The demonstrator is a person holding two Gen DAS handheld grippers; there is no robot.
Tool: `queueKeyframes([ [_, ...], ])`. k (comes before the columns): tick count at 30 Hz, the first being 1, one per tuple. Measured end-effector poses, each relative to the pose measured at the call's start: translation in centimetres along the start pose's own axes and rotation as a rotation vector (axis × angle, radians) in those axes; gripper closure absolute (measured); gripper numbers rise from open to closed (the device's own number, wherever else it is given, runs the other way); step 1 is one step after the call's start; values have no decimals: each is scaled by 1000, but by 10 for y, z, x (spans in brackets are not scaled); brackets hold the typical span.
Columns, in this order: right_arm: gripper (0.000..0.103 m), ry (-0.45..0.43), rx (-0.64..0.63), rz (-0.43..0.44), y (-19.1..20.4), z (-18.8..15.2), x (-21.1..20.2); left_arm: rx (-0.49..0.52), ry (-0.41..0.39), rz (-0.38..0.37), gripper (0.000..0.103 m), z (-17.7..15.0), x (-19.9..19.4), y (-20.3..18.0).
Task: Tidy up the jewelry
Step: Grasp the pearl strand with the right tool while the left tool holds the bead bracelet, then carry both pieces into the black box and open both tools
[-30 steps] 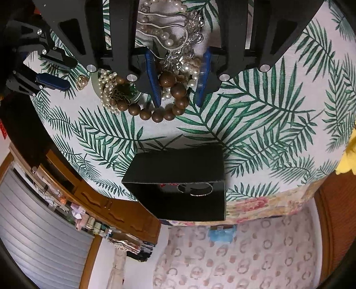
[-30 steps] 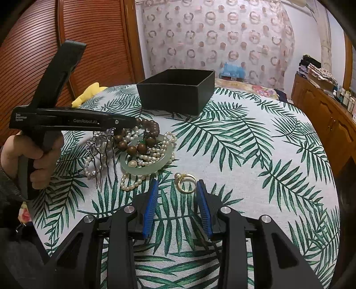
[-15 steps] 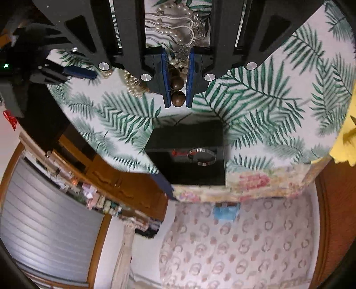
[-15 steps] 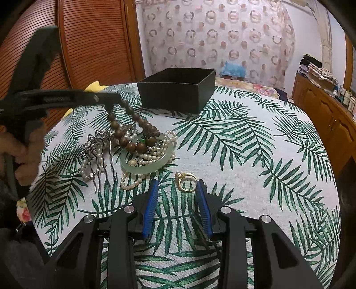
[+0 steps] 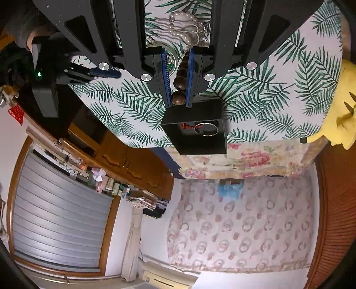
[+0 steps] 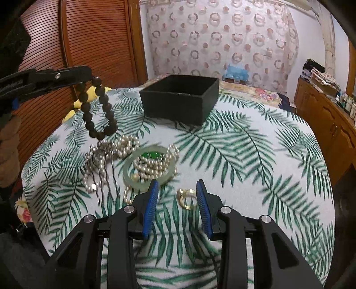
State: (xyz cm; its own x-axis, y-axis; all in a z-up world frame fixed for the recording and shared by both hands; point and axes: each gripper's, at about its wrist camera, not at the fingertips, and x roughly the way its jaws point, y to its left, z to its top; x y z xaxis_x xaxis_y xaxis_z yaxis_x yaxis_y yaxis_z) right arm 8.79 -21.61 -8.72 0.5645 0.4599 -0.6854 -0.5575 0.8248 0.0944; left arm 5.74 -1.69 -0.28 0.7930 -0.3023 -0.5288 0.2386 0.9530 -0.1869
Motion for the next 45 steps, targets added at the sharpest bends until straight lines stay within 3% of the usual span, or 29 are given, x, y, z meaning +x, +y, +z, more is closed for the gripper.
queueKeyframes([
  [8, 65, 52, 23, 64, 1, 27, 36, -2, -12, -3, 91, -1, -6, 2],
  [19, 65, 116, 99, 117, -11, 39, 65, -21, -17, 0, 91, -5, -14, 12],
  [20, 70, 117, 105, 127, -11, 41, 65, -22, -19, 0, 91, -5, -14, 13],
  [21, 84, 120, 96, 129, -9, 42, 66, -25, -20, 1, 91, -5, -14, 14],
  [22, 87, 120, 77, 114, -6, 42, 65, -27, -20, 1, 91, -5, -14, 14],
  [26, 93, 103, 24, 79, 0, 46, 56, -29, -21, 4, 91, -6, -15, 16],
  [45, 94, -99, -75, 82, 19, 103, -32, 8, -77, 12, 91, 24, -31, 12],
])
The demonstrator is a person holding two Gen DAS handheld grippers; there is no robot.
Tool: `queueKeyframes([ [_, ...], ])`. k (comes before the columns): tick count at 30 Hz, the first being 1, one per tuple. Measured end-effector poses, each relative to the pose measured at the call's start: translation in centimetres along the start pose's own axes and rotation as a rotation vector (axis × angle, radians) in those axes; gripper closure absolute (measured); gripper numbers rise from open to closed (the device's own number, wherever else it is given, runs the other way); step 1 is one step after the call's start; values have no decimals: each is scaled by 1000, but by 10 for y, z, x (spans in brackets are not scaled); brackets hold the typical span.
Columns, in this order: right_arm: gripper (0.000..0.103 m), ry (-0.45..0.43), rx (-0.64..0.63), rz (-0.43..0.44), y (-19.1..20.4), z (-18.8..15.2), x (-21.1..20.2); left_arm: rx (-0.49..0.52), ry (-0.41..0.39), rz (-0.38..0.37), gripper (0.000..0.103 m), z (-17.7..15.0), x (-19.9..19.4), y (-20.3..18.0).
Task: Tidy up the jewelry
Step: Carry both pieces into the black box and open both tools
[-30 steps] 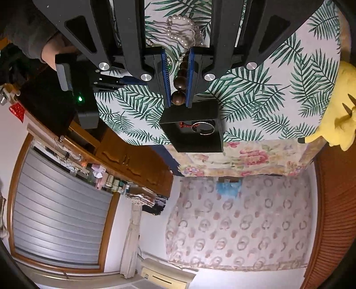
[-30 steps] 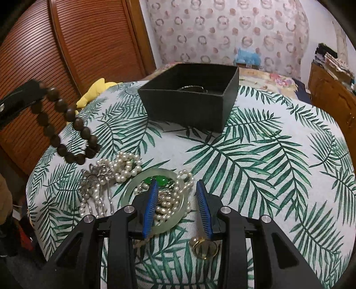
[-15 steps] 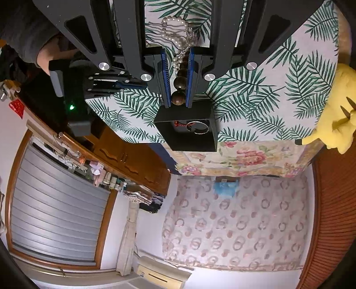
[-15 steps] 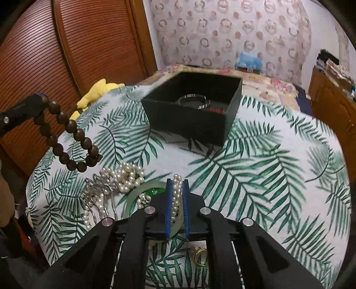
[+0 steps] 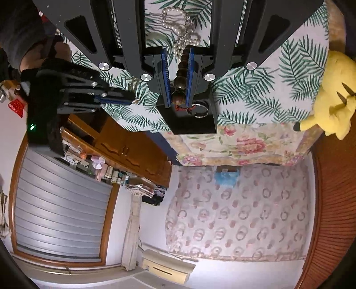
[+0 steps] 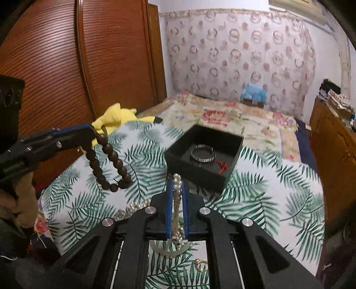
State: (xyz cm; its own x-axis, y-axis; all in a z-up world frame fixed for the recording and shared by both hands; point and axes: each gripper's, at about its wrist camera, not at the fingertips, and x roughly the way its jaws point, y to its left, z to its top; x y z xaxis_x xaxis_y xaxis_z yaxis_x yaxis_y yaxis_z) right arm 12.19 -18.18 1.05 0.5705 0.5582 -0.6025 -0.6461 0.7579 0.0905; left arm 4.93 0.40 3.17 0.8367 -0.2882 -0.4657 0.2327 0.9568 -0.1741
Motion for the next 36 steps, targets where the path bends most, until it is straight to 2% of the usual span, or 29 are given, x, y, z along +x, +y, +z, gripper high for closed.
queueKeyframes([
  [12, 94, -112, -34, -20, -7, 50, -31, 52, -9, -9, 91, 20, 14, -2],
  [22, 94, -169, -45, -24, -20, 91, -39, 41, -3, -63, 91, 49, 41, 4],
  [30, 94, -181, -65, -14, -34, 130, -30, 53, -7, -85, 91, 80, 64, 3],
  [36, 94, -178, -67, -14, -52, 149, -9, 33, 45, -68, 91, 85, 100, 15],
])
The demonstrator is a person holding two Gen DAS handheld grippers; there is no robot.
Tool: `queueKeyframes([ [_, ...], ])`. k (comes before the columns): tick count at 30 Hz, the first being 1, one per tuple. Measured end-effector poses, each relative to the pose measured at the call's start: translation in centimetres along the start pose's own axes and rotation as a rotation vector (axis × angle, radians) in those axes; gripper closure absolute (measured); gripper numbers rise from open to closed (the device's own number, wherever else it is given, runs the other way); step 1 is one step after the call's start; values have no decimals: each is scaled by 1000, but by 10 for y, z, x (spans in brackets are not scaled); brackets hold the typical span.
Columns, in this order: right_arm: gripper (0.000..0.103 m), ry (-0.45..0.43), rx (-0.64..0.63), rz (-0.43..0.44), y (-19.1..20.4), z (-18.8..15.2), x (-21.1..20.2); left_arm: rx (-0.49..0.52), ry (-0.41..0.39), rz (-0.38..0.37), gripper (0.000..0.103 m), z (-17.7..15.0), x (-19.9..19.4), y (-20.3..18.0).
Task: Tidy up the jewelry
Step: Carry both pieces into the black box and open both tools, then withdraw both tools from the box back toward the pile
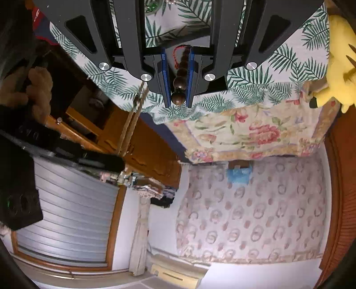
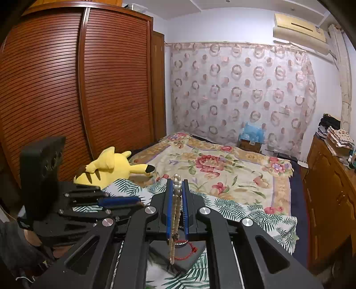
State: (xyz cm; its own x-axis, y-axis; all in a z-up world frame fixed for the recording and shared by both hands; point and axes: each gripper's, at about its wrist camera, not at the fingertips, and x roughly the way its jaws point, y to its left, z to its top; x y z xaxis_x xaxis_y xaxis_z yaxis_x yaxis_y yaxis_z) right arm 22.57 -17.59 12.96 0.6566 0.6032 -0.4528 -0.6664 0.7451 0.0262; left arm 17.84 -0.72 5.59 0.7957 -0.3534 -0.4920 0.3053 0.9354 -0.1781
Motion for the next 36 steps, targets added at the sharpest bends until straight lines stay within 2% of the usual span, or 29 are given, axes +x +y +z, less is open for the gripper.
queueKeyframes([
  [6, 94, 32, 3, -15, -15, -8, 36, -28, 67, -7, 91, -16, 31, 10],
  [10, 94, 73, -5, -65, -22, -23, 63, -55, 118, -8, 91, -31, 51, 16],
  [13, 94, 108, 12, -54, -26, -36, 78, -56, 148, -12, 91, -38, 62, 17],
  [19, 94, 161, 39, -58, -30, -57, 104, -56, 165, 1, 89, -42, 72, 20],
  [22, 93, 173, 50, -51, -30, -64, 108, -52, 163, 15, 77, -41, 71, 20],
  [23, 93, 175, 53, -46, -29, -65, 108, -50, 160, 20, 67, -42, 69, 20],
  [25, 90, 175, 48, -50, -26, -67, 109, -52, 159, 24, 60, -45, 65, 21],
  [27, 67, 172, 53, -50, -25, -67, 106, -58, 161, 35, 50, -50, 59, 23],
  [33, 66, 169, 50, -51, -16, -81, 86, -69, 169, 74, 37, -70, 38, 29],
  [36, 66, 184, 47, -53, -7, -100, 74, -71, 182, 108, 31, -83, 28, 30],
])
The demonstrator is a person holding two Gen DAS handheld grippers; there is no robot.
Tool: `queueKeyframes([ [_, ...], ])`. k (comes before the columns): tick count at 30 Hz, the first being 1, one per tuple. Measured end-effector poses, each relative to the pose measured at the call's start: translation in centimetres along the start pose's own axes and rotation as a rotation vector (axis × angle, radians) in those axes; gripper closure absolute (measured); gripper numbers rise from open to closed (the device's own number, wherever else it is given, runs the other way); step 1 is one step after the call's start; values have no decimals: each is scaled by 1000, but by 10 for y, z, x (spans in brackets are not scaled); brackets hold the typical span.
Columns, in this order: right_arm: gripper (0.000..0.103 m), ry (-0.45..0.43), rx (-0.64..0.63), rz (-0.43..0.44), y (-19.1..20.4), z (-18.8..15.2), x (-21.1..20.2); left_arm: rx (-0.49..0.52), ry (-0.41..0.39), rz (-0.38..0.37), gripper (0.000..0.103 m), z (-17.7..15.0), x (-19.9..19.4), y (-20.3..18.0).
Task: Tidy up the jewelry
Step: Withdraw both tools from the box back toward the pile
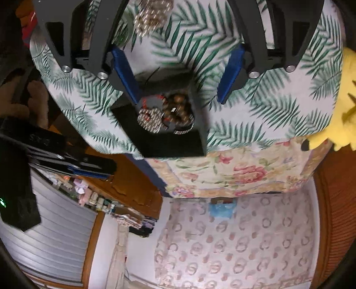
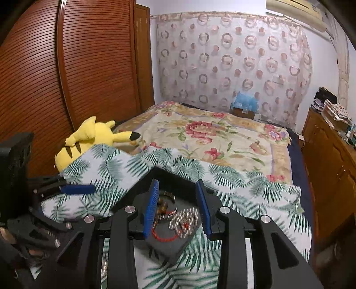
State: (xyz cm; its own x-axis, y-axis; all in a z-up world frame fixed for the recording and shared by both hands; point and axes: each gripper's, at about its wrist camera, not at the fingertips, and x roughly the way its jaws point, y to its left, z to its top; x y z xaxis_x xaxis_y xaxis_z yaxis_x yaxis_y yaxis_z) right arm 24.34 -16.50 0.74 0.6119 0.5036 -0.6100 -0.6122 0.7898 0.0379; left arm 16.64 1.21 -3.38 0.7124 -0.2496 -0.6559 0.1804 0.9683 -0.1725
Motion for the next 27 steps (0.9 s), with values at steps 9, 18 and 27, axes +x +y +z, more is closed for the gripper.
queueKeyframes([
  [9, 66, 41, 36, 2, 25, -75, -28, -12, 9, 33, 31, -45, -26, 4],
  [18, 66, 58, 63, -1, 53, -132, -47, -4, 35, 20, 30, -86, -40, -8],
  [27, 58, 103, 80, -17, 64, -171, -58, 21, 77, 14, 30, -117, -49, -27],
])
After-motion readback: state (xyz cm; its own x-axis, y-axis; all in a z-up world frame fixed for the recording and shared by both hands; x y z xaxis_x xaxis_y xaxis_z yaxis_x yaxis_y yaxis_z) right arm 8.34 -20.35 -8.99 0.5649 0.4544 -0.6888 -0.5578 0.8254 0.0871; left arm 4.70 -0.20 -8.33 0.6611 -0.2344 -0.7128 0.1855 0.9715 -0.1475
